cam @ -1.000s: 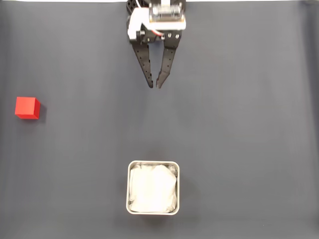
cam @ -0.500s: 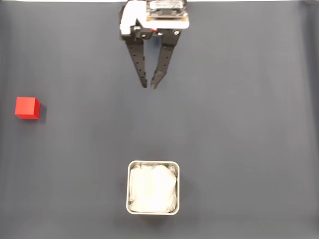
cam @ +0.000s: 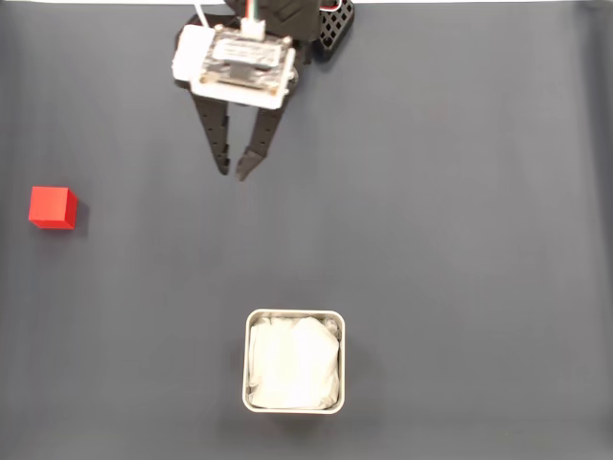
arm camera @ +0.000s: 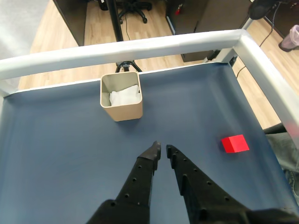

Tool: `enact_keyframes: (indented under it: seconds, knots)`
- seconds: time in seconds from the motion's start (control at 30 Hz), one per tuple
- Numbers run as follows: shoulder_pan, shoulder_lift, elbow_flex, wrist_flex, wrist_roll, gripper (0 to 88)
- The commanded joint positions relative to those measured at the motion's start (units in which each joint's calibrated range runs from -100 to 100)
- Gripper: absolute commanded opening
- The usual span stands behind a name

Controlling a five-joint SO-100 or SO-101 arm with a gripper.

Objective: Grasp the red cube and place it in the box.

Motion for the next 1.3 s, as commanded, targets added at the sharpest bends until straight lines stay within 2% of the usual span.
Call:
enact_keyframes:
  seconds: [0.0,1.27]
  knots:
    - [2.3,0.9,-3.5,0.6,-0.4,1.5]
    - [18.5,17.1,-11.1,-0.3,-1.5,2.1]
